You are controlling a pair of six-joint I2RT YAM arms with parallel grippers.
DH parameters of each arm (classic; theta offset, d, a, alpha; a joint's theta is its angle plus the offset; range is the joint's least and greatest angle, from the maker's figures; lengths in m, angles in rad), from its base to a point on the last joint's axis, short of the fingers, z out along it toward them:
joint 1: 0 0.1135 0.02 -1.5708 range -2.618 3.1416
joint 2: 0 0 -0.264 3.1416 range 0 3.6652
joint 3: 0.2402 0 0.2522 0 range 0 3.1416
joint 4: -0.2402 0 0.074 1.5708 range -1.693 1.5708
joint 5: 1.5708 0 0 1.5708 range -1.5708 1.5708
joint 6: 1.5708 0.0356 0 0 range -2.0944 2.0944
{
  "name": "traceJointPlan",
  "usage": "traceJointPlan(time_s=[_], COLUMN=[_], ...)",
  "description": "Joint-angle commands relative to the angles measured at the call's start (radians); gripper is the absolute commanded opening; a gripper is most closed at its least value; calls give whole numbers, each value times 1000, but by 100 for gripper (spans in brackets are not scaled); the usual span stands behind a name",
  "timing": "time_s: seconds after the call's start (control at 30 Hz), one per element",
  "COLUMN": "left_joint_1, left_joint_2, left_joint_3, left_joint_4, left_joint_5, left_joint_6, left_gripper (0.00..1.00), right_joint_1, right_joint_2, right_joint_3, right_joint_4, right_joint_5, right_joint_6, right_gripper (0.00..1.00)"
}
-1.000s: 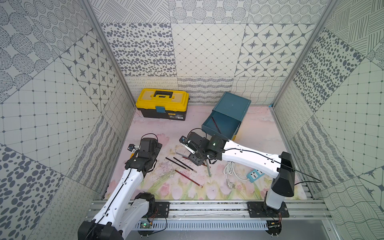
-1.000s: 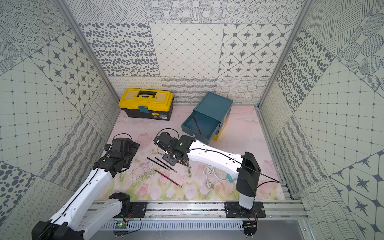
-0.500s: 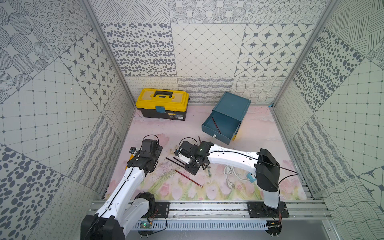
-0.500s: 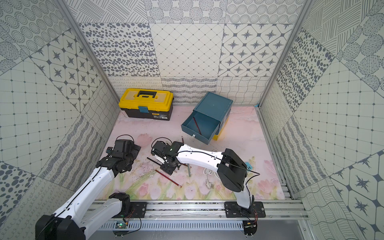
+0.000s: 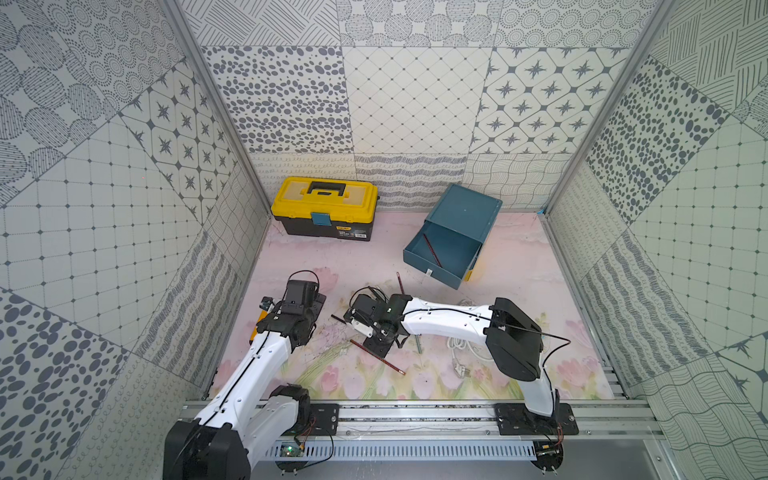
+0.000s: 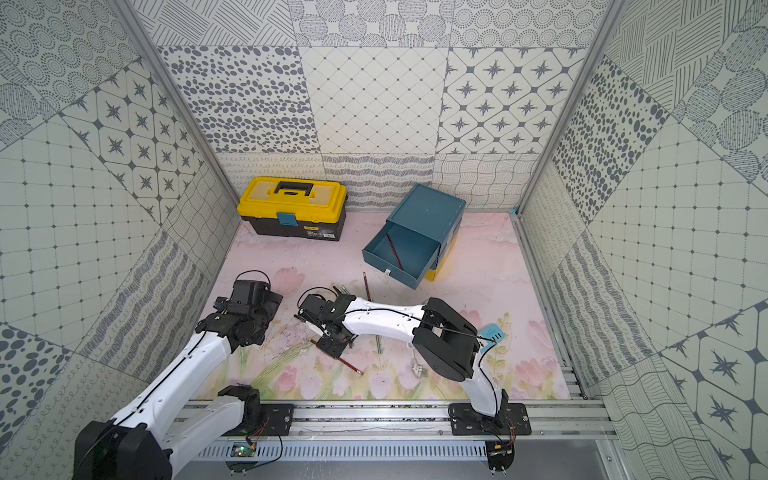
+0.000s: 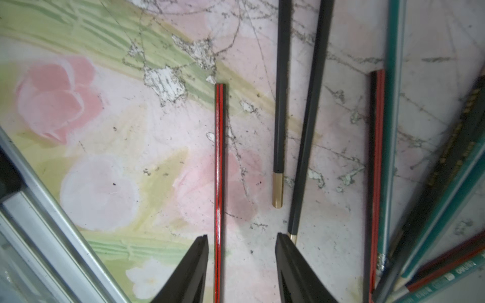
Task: Please place the pencils in the drawer according to their color
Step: Pick up the pencil from the center of the board.
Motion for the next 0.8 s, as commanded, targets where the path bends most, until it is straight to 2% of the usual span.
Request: traceJointPlan(time_s=[0.0, 0.37, 0.77], left_joint_1=[5, 5, 5], left_joint_2=[5, -9, -36], left_joint_3=[2, 4, 5], left_joint_4=[-14, -79, -91], left_joint_5=[-29, -79, -87], left_joint_6=[-1, -4, -4], left_gripper=[99, 99, 99], right_joint_1=[14, 47, 51], right_joint_2=[26, 59, 105], right_joint_3=[-17, -51, -58], right_joint_4=[40, 48, 0], right_joint_5=[-9, 11, 62], right_joint_6=[26, 38, 64], right_gripper=[48, 43, 29])
